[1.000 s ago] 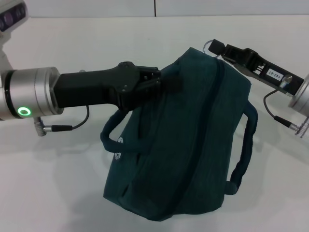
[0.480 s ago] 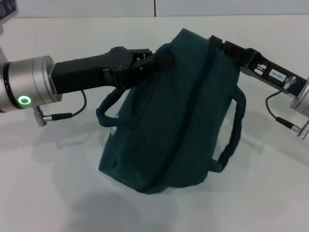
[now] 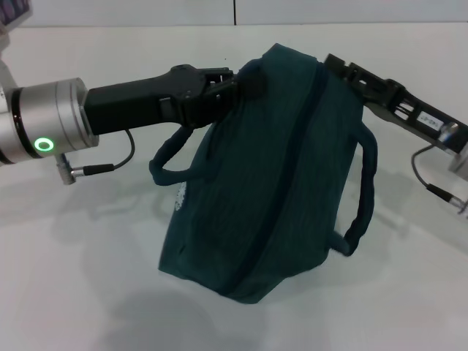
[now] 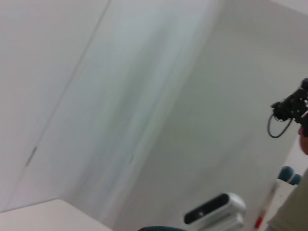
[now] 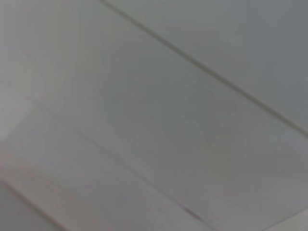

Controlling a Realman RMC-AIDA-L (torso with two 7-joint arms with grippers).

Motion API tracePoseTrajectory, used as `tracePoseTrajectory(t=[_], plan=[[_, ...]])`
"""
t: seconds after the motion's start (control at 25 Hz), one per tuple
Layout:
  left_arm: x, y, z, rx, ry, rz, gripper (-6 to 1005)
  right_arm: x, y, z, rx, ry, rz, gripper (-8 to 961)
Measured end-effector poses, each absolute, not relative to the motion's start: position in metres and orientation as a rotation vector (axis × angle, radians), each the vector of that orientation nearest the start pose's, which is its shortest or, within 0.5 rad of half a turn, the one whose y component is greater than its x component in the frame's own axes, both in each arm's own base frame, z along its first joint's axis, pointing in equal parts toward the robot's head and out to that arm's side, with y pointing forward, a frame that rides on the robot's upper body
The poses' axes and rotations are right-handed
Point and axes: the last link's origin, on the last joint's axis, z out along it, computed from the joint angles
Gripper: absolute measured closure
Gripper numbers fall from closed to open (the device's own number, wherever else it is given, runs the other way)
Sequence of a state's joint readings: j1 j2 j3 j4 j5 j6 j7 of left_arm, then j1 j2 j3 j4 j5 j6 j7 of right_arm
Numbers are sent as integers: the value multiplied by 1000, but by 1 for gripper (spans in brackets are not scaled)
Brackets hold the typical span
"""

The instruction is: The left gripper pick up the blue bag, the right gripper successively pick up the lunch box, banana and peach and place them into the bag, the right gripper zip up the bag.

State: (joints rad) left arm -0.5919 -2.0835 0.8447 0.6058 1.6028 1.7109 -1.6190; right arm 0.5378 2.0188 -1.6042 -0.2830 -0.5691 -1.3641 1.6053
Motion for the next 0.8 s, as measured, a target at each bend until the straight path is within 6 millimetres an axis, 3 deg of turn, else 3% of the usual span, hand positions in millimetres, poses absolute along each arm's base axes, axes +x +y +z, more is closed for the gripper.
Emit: tracePoseTrajectory(t=[0.28, 0.36, 0.8], plan=[[-188, 346, -2, -2699, -830, -1257, 910, 265, 333, -10, -1992, 1434, 1525, 142], [-185, 352, -7, -2694, -844, -1246, 910, 279, 326, 2, -1921, 1426, 1543, 142], [-193, 385, -23, -2520, -983, -1094, 912, 295, 317, 21, -1842, 1396, 1584, 142]])
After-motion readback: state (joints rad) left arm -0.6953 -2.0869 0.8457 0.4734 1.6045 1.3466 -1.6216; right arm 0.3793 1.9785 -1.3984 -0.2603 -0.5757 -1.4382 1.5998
